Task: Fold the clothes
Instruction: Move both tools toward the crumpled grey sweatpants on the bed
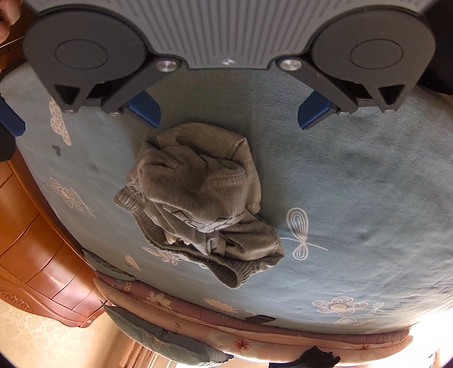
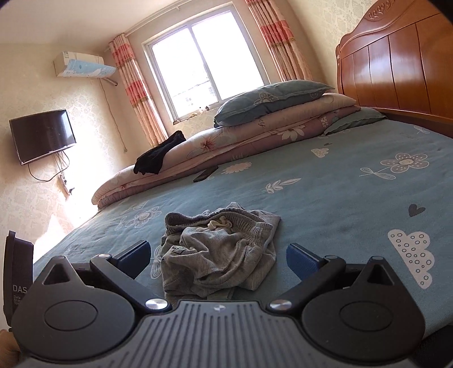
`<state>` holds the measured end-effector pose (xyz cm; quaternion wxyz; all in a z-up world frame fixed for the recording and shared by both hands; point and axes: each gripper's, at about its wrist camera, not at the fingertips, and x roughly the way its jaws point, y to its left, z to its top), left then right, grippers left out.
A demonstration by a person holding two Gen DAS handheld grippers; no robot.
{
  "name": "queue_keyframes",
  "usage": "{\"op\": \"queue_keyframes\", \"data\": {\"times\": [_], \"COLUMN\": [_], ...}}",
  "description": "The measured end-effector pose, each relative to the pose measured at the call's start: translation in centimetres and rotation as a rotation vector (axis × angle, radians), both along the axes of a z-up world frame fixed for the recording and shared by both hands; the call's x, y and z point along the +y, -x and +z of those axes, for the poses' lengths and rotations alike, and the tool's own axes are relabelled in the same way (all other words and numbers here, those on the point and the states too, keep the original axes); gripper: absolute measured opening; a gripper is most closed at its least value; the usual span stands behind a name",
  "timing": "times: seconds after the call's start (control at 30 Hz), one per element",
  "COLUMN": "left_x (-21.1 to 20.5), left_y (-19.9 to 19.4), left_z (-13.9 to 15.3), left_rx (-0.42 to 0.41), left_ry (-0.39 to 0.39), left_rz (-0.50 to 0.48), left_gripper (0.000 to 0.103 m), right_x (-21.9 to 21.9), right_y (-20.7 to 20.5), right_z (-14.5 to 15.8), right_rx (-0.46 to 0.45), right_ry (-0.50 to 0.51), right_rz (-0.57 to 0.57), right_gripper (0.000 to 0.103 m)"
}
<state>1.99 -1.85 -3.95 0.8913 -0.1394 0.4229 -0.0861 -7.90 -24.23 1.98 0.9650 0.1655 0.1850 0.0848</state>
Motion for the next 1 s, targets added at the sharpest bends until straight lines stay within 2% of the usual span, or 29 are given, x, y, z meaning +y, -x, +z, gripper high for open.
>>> {"op": "queue_keyframes", "data": {"times": [0.17,0.3,0.6,0.77,0.93,1.0], "left_x": [-0.1,0.6,2.3,3.8,5.4,5.7], "left_y": [-0.3,-0.5,-1.1,-1.4,-1.4,-1.7], "left_z": [-1.1,-1.9,-1.9,-0.5,1.5,2.0], "left_rx": [0.087,0.128,0.102,0.011,-0.137,-0.167], "left_ry": [0.028,0.055,0.071,0.05,-0.014,-0.043], "left_rz": [-0.009,0.004,0.068,0.128,0.212,0.228], "left_gripper": [0.102,0.102,0.102,0.098,0.096,0.096], "right_x": [1.1,2.0,2.4,2.1,0.8,0.3], "right_y": [-0.4,-1.3,-3.1,-4.5,-5.7,-5.9], "right_z": [0.4,0.0,-0.8,-0.8,-1.1,-1.5], "right_rx": [0.071,0.142,0.212,0.21,0.206,0.205], "right_ry": [0.086,0.116,0.111,0.133,0.121,0.115], "right_rz": [-0.017,-0.011,0.021,0.023,0.007,0.003], "right_gripper": [0.103,0.103,0.103,0.102,0.098,0.095]}}
